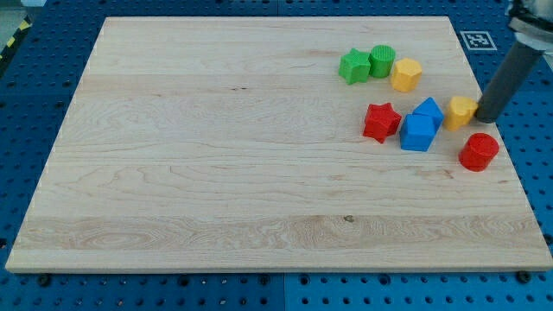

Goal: Slide the red circle to the group of blocks

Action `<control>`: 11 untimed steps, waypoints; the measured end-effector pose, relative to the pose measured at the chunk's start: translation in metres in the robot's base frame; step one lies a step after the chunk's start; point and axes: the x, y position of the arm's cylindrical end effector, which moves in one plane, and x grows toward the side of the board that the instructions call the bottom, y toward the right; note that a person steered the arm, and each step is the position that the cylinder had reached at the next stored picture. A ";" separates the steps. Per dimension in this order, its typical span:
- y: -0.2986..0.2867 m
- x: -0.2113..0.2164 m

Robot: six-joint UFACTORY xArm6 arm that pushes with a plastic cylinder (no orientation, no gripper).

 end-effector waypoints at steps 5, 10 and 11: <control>0.078 0.044; -0.018 0.059; -0.027 0.050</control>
